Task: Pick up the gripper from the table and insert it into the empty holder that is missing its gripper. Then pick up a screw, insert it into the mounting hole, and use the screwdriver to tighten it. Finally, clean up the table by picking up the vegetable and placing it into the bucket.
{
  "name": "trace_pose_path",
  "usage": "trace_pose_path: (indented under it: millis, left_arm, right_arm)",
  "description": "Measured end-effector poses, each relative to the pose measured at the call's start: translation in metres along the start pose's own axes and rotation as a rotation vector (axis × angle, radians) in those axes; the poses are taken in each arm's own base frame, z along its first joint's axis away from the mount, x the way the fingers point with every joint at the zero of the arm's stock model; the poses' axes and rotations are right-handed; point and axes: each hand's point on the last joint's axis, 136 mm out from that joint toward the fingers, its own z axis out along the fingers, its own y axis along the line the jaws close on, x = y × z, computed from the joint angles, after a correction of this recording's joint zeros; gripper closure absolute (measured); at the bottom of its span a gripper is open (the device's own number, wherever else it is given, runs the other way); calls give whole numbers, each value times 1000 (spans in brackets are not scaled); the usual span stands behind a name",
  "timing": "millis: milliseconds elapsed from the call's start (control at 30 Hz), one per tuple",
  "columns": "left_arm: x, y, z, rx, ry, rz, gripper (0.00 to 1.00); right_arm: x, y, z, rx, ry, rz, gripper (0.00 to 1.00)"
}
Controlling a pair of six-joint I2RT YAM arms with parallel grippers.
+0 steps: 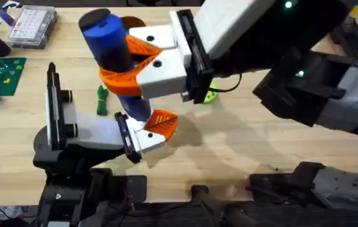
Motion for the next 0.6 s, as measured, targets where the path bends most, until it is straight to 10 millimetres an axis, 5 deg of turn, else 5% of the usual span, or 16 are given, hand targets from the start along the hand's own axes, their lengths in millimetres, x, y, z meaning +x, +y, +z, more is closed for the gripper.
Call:
trace_pose_path:
  millis: [600]
  left_arm:
    - [0,0,0,0,0,0,984]
  right_arm:
    - [0,-2,-4,-10,16,-11,958]
